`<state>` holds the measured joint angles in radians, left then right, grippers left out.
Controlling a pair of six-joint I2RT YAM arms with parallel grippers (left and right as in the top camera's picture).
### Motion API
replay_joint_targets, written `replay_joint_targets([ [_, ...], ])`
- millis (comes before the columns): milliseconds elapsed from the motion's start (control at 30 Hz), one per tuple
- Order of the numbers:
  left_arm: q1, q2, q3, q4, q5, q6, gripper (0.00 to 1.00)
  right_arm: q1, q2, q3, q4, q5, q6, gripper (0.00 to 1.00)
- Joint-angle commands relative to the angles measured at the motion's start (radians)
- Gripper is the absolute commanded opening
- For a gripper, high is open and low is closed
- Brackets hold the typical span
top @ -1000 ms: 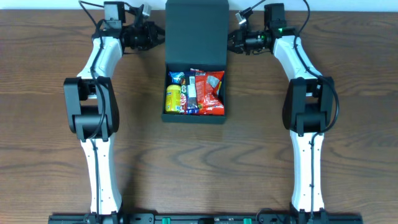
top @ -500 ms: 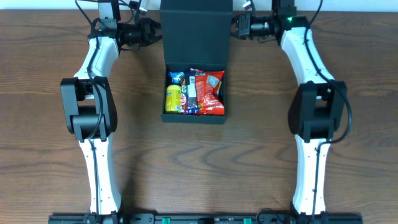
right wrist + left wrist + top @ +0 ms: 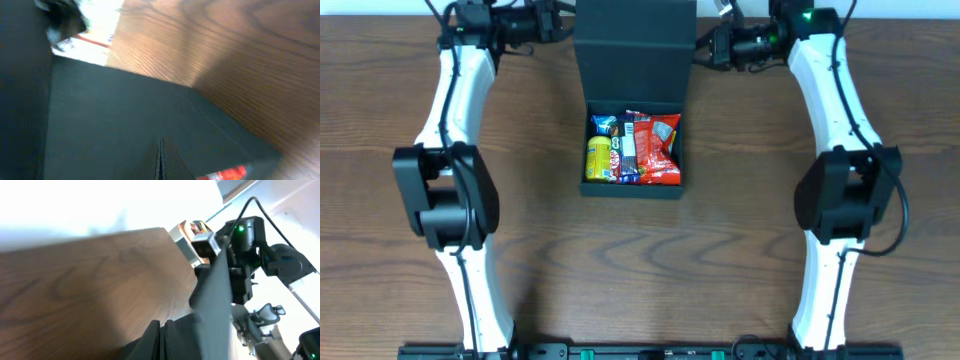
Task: Pack container
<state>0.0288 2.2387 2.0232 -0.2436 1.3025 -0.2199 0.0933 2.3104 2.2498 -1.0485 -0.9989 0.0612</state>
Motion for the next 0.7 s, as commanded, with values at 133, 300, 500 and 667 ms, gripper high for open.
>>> replay_joint_targets([
  [133,-0.003,-0.051,0.022,-0.090,0.014,0.116,0.06,0.040,-0.102,0.015,-0.074,0.128,-0.185,0.01],
  [300,-0.003,-0.062,0.022,-0.166,0.002,0.166,0.07,0.045,-0.107,0.015,-0.132,0.138,-0.224,0.01],
  [500,-0.003,-0.080,0.022,-0.242,-0.025,0.215,0.07,0.044,-0.111,0.015,-0.141,0.162,-0.230,0.01],
  [667,-0.003,-0.123,0.022,-0.362,-0.146,0.299,0.08,0.044,-0.131,0.015,-0.137,0.242,-0.239,0.01],
])
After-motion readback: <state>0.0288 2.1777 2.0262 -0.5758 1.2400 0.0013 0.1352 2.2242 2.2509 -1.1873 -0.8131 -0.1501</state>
